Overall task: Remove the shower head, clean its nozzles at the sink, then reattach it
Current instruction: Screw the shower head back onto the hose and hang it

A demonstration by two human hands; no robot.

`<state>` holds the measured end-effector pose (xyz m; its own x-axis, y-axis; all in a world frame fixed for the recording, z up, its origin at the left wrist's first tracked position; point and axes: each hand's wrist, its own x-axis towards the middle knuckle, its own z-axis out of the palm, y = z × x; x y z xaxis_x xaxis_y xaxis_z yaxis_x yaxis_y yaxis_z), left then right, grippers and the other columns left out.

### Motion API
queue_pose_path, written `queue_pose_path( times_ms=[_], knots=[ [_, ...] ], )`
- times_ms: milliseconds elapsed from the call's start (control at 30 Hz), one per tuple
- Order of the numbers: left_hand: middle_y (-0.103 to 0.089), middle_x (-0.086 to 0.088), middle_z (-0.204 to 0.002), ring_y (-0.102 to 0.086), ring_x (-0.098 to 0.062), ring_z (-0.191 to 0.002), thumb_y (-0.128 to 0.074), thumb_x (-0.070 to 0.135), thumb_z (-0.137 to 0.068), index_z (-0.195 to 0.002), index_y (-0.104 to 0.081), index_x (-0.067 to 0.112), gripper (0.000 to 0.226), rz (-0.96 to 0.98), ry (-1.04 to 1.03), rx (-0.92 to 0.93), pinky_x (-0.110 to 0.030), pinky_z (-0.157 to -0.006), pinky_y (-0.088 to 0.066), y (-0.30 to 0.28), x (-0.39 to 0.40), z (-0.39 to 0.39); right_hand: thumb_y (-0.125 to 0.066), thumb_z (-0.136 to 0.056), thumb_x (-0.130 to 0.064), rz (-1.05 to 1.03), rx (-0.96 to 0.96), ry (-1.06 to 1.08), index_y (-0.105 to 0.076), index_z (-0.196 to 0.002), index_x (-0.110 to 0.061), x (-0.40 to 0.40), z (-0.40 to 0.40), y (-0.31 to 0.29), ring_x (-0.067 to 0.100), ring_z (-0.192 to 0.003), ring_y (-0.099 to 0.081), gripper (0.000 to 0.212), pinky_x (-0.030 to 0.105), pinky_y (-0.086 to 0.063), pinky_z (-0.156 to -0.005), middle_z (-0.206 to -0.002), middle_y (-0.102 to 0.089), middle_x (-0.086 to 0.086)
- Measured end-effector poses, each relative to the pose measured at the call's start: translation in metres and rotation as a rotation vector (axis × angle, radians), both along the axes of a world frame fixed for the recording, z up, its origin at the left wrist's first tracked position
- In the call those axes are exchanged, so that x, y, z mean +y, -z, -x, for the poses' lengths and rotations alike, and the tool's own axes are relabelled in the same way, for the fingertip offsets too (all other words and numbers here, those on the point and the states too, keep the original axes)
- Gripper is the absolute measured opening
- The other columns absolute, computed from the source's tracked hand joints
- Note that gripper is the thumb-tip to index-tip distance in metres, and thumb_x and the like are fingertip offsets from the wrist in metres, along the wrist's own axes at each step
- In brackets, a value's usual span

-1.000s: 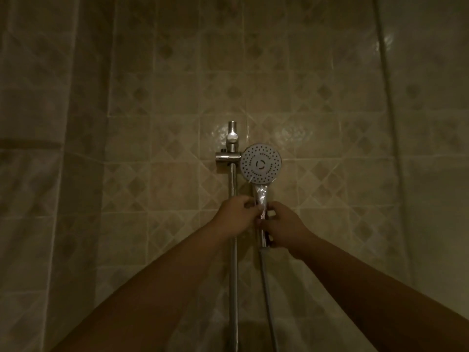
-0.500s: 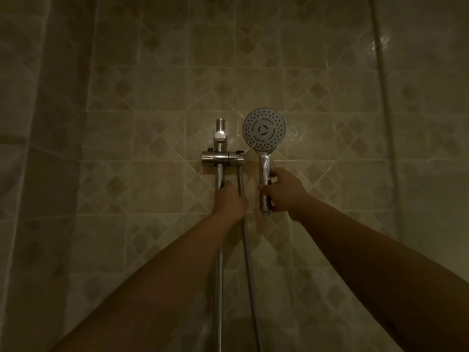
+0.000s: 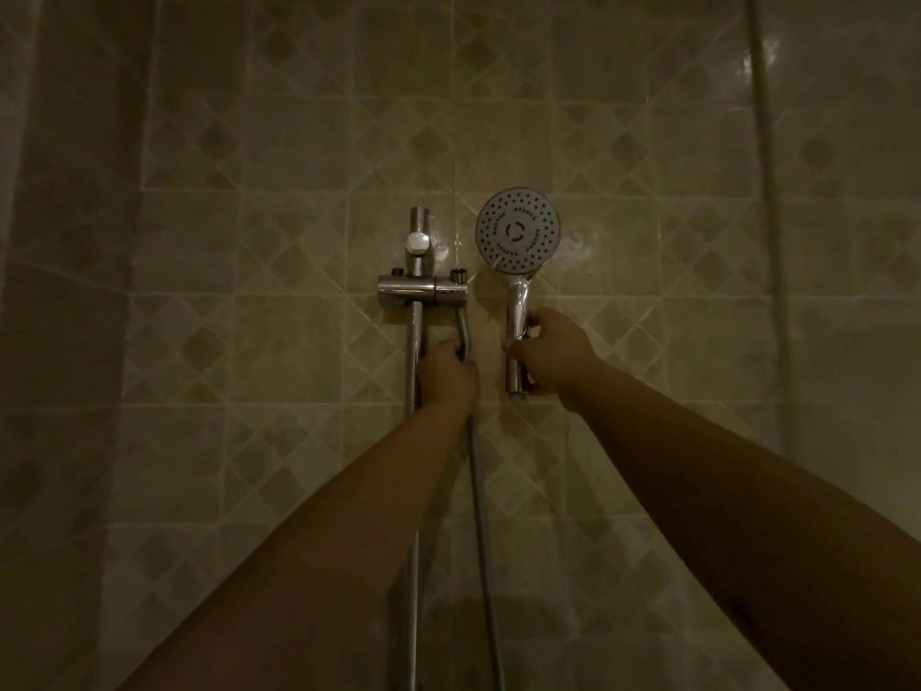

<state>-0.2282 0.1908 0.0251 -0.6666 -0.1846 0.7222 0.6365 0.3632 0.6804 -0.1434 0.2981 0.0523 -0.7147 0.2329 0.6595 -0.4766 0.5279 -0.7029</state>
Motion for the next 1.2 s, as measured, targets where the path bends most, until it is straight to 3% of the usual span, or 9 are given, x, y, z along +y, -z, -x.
queue_pose_path(
  times_ms=[267, 400, 667, 900, 1100, 1200],
  knots=[
    [-0.07, -0.018, -0.09, -0.066, -0.037, -0.086, -0.058, 0.014, -0.091, -0.095, -0.072, 0.003, 0.018, -0.245, 0.187, 0.039, -0.042, -0.077, -0.054, -0.017, 0.006, 0.009, -0.067, -0.088, -0.016, 0.009, 0.032, 0.032, -0.051, -0.13, -0.013, 0.005, -0.005, -0.017, 0.032, -0.094, -0.065, 0.044, 0.054, -0.06, -0.07, -0.112, -0.058, 0.013],
    [-0.069, -0.007, -0.081, -0.062, -0.021, -0.072, -0.058, 0.02, -0.092, -0.093, -0.074, 0.015, 0.016, -0.204, 0.304, 0.006, -0.037, -0.071, -0.053, -0.035, 0.005, 0.003, -0.067, -0.088, -0.018, -0.035, 0.054, 0.06, -0.052, -0.129, -0.013, 0.008, -0.001, -0.014, 0.032, -0.1, -0.064, 0.043, 0.053, -0.059, -0.08, -0.115, -0.06, 0.012],
    [-0.061, -0.001, -0.059, -0.054, -0.012, -0.047, -0.054, 0.02, -0.097, -0.078, -0.064, 0.014, 0.023, -0.233, 0.533, -0.183, -0.025, -0.046, -0.043, -0.016, -0.007, 0.001, -0.068, -0.086, -0.02, -0.002, 0.07, 0.065, -0.055, -0.126, -0.014, 0.009, -0.001, -0.011, 0.034, -0.103, -0.064, 0.043, 0.053, -0.057, -0.084, -0.115, -0.062, 0.013],
    [-0.054, 0.003, -0.058, -0.048, -0.01, -0.047, -0.053, 0.027, -0.098, -0.088, -0.064, 0.015, 0.02, -0.238, 0.707, -0.283, -0.026, -0.043, -0.041, 0.032, -0.019, -0.013, -0.069, -0.087, -0.017, 0.061, 0.06, 0.033, -0.052, -0.126, -0.016, 0.012, -0.02, -0.012, 0.029, -0.084, -0.066, 0.043, 0.054, -0.061, -0.067, -0.101, -0.058, 0.007],
    [-0.055, 0.001, -0.06, -0.052, -0.01, -0.047, -0.052, 0.023, -0.099, -0.086, -0.063, 0.011, 0.021, -0.271, 0.779, -0.318, -0.024, -0.042, -0.044, 0.062, -0.032, -0.044, -0.069, -0.087, -0.017, 0.123, 0.032, -0.047, -0.053, -0.113, -0.024, 0.011, -0.032, 0.007, 0.028, -0.087, -0.067, 0.032, 0.052, -0.062, -0.068, -0.11, -0.062, 0.011],
    [-0.055, 0.001, -0.06, -0.051, -0.011, -0.047, -0.051, 0.022, -0.1, -0.089, -0.062, 0.011, 0.019, -0.238, 0.759, -0.326, -0.024, -0.044, -0.043, 0.079, -0.038, -0.063, -0.069, -0.087, -0.018, 0.148, 0.001, -0.098, -0.053, -0.118, -0.023, 0.004, -0.039, 0.02, 0.027, -0.089, -0.067, 0.035, 0.048, -0.062, -0.065, -0.112, -0.062, 0.011]
  ],
)
